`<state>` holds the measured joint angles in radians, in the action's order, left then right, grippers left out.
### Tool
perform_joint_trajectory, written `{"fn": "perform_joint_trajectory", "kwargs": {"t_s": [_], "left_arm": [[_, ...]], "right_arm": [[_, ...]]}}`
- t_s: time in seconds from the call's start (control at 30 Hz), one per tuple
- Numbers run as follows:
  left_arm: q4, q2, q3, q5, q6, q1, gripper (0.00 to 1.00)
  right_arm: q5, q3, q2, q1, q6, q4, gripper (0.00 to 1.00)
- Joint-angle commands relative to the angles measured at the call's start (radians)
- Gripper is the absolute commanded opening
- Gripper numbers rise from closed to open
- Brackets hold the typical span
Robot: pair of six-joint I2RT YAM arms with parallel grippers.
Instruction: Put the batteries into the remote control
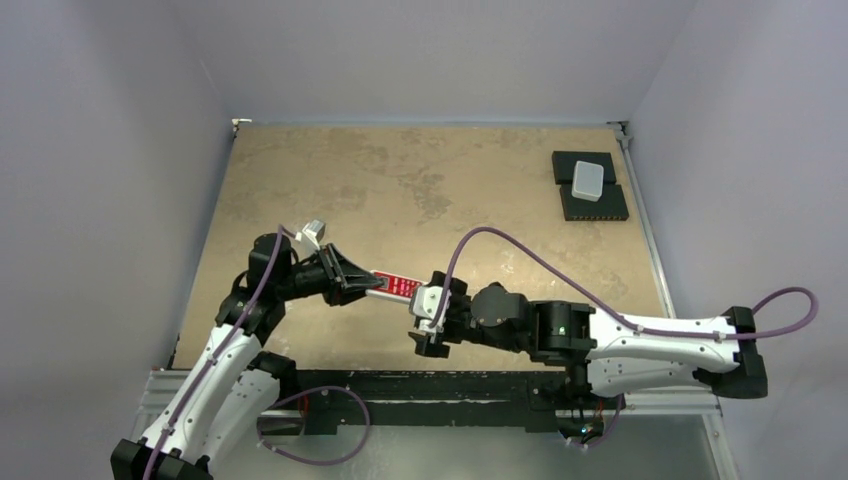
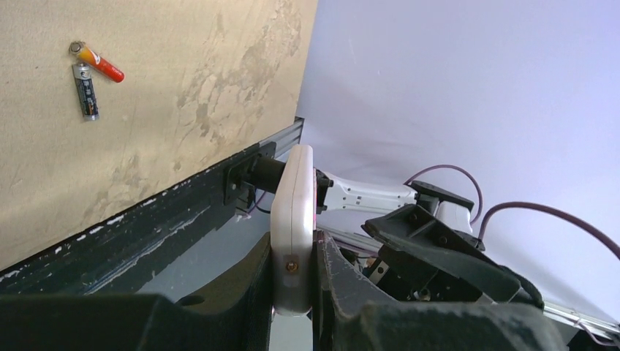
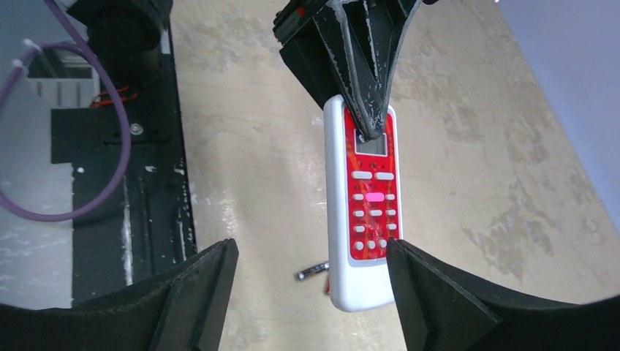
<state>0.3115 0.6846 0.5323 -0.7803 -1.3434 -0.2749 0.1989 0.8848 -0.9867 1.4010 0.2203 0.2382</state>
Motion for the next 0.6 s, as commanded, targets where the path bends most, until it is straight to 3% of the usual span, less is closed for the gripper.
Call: {"fn": "perform_joint_trajectory", "kwargs": {"t_s": [0.0,0.33,0.57], "left_arm": [[0.047,-0.008,0.038,-0.002,-0.101,0.006,0.0],[0.085,-0.013,0.061,-0.023,-0.116,0.005,0.0],[0.095,-0.012,0.073,-0.033,-0.12,0.006,0.0]], "right_arm": [[0.177,0.01,-0.026,0.049,0.107,-0.096,0.82],[0.416,-0.001,-0.116,0.165,0.235,-0.216,0.81],[0.492,-0.006,-0.182,0.205,0.265,-0.246,0.81]]}}
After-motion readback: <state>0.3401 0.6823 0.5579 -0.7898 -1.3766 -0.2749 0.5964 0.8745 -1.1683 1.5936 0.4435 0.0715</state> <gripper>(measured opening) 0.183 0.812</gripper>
